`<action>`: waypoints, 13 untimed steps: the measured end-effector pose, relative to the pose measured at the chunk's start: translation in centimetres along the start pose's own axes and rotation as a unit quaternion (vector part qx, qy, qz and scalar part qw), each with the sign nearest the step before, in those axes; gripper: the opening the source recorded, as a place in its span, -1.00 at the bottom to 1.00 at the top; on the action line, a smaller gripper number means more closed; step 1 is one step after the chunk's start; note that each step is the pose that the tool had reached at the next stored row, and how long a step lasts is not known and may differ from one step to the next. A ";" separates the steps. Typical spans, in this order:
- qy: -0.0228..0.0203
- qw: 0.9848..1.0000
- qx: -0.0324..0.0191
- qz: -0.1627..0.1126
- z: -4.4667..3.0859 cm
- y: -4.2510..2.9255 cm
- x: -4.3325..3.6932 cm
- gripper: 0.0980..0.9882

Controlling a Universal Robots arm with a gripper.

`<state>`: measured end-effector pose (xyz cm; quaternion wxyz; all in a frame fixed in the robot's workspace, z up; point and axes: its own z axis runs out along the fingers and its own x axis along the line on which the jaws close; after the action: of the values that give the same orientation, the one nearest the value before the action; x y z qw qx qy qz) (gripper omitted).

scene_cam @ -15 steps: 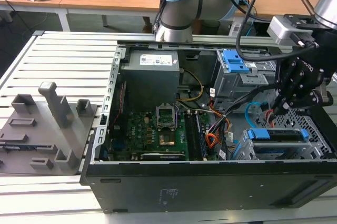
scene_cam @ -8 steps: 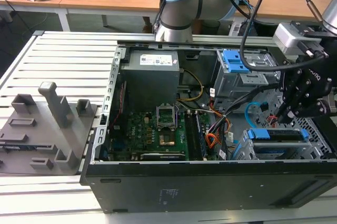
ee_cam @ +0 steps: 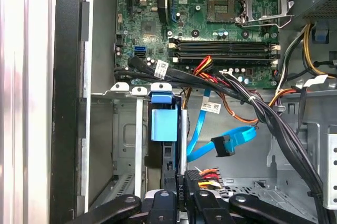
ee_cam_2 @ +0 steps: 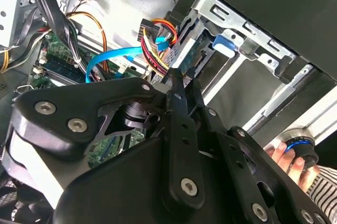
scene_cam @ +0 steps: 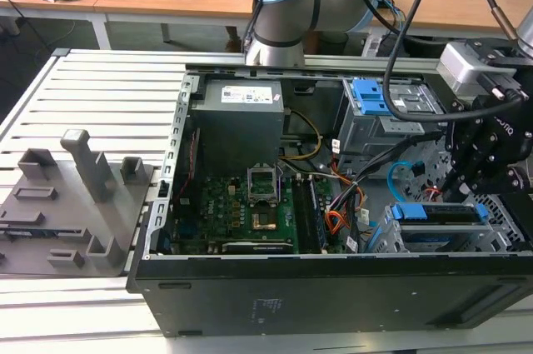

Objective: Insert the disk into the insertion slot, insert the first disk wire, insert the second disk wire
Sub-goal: 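Insert the first disk wire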

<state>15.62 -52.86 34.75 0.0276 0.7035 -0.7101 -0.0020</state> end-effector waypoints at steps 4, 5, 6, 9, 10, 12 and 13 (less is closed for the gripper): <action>0.000 1.000 0.000 0.000 0.27 -0.18 0.00 -0.80; 0.000 1.000 0.000 0.000 0.30 -0.20 0.06 -0.80; 0.000 1.000 0.000 0.000 0.33 -0.22 0.10 -0.80; 0.000 1.000 0.000 0.000 0.44 -0.35 0.30 -0.80; 0.000 1.000 0.000 0.000 0.47 -0.40 0.37 -0.80; 0.000 1.000 -0.001 0.000 0.54 -0.52 0.46 -0.80; 0.000 1.000 -0.001 0.000 0.59 -0.59 0.47 -0.80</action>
<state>16.18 -53.35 34.16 0.0278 0.7035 -0.7101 -0.0026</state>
